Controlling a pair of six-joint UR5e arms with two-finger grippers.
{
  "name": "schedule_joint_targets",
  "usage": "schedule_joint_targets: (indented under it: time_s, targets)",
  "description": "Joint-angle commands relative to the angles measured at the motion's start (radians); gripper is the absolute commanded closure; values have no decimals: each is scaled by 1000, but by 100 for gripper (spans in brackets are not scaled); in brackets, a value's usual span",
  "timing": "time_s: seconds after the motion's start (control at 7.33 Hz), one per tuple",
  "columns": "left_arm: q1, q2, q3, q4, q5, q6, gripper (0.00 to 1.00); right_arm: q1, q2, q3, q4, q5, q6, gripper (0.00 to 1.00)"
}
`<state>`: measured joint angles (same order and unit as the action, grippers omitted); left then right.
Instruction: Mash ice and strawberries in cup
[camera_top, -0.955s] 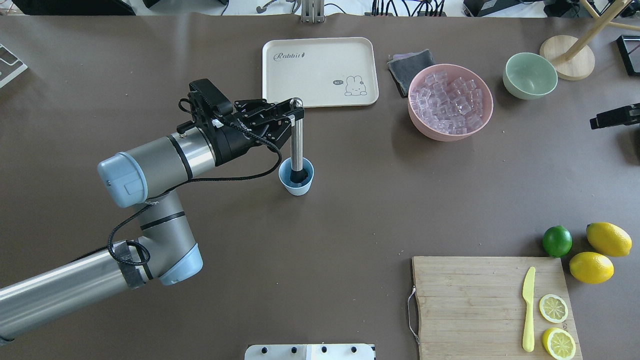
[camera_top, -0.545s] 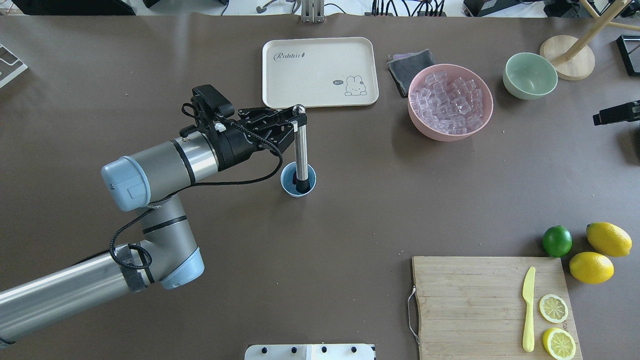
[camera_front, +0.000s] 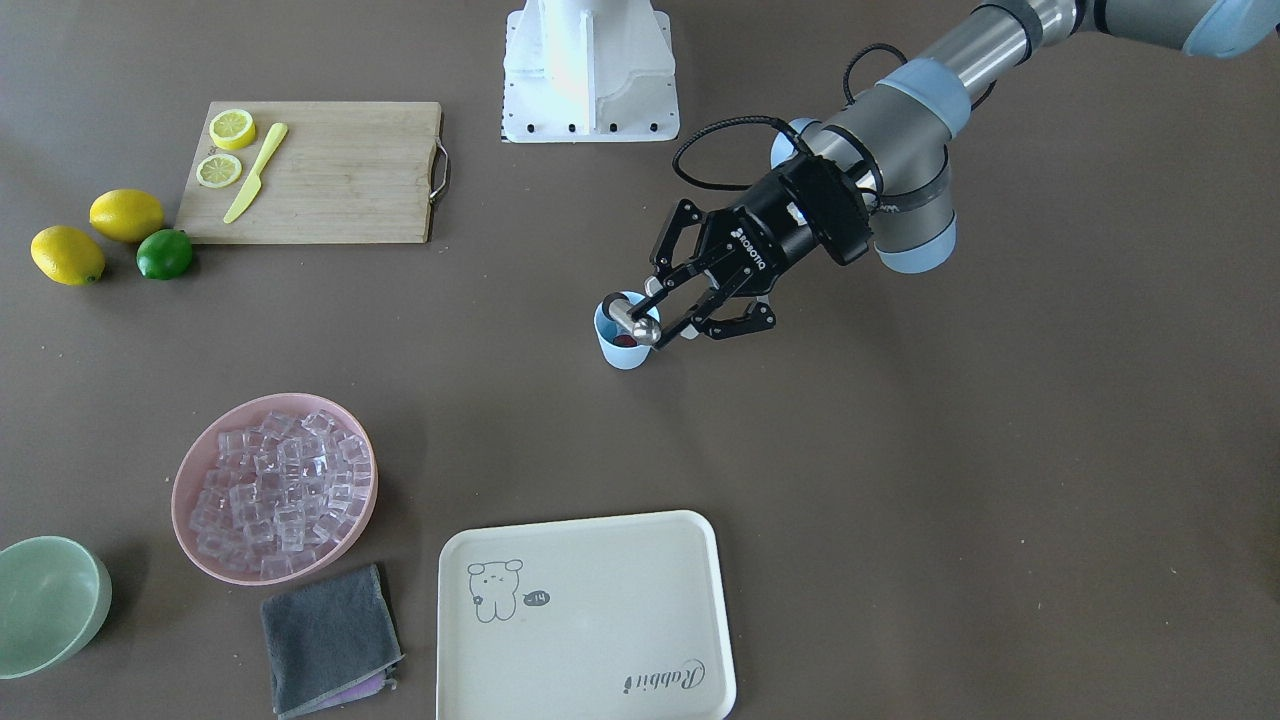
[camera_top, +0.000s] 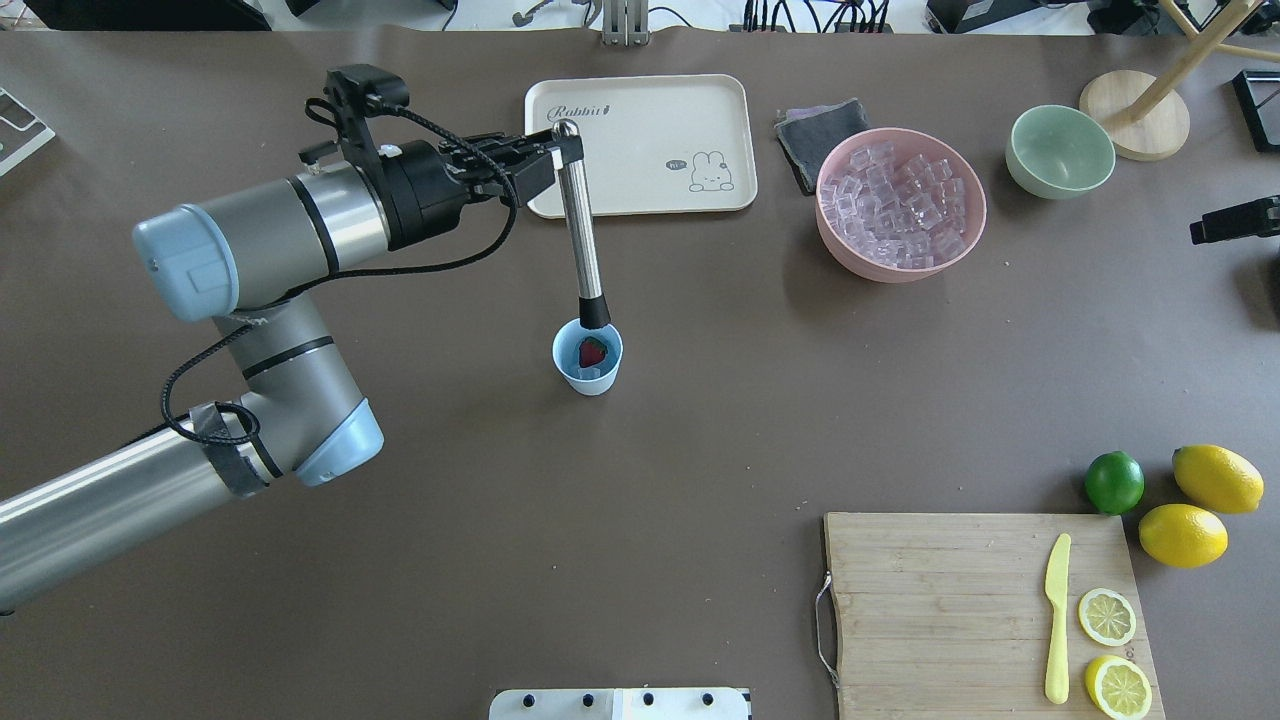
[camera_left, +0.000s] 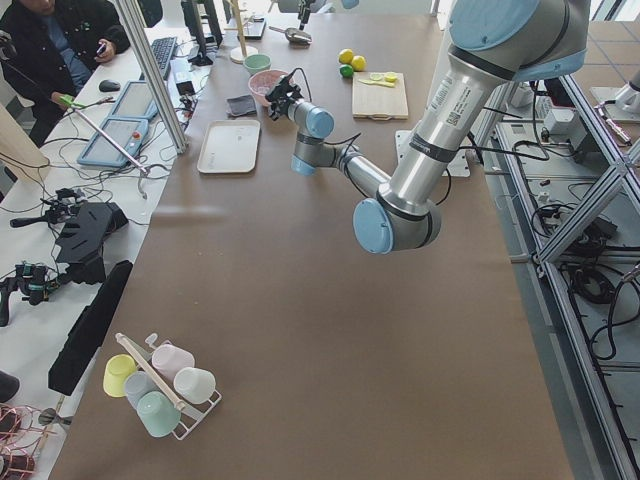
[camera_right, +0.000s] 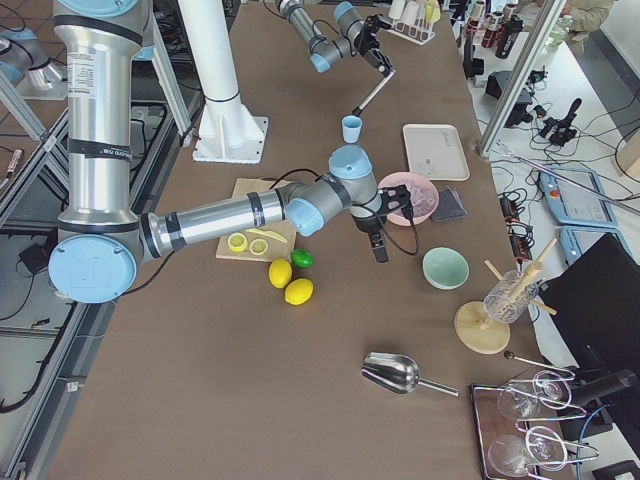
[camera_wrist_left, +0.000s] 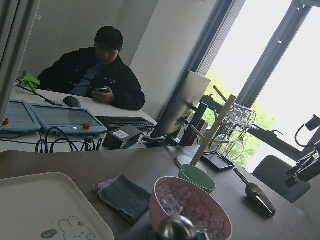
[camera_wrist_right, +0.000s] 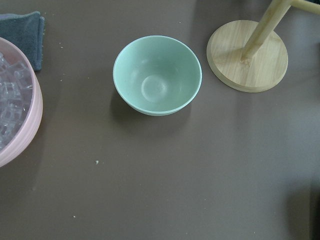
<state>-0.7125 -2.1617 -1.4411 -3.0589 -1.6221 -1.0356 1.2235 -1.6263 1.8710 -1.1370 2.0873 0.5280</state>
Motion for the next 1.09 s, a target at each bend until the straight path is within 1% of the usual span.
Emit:
schedule_joint_targets:
  time_s: [0.0,0.14,0.27,0.41,0.55,0.68,0.82,0.95]
  targets:
    - [-185,0,-1,58,-153,-159,100,-1,9,-9,0,0,0,0]
    - [-284,29,11,75,-289,-244,100,-1,23,-9,0,5,0,0]
    - [-333,74,11,145,-374,-253,100,-2,32,-7,0,8,0,0]
    - [-373,161,11,147,-410,-254,100,-2,43,-6,2,8,-6,0]
    - [-456,248,36,167,-494,-250,100,-4,69,-6,2,8,1,0]
    - [-576,294,100,186,-653,-212,100,-13,113,-16,-1,8,4,0]
    - [-691,334,149,225,-789,-152,100,-13,124,-21,0,11,3,0]
    - [-728,382,156,298,-829,-21,100,-13,126,-15,2,10,1,0]
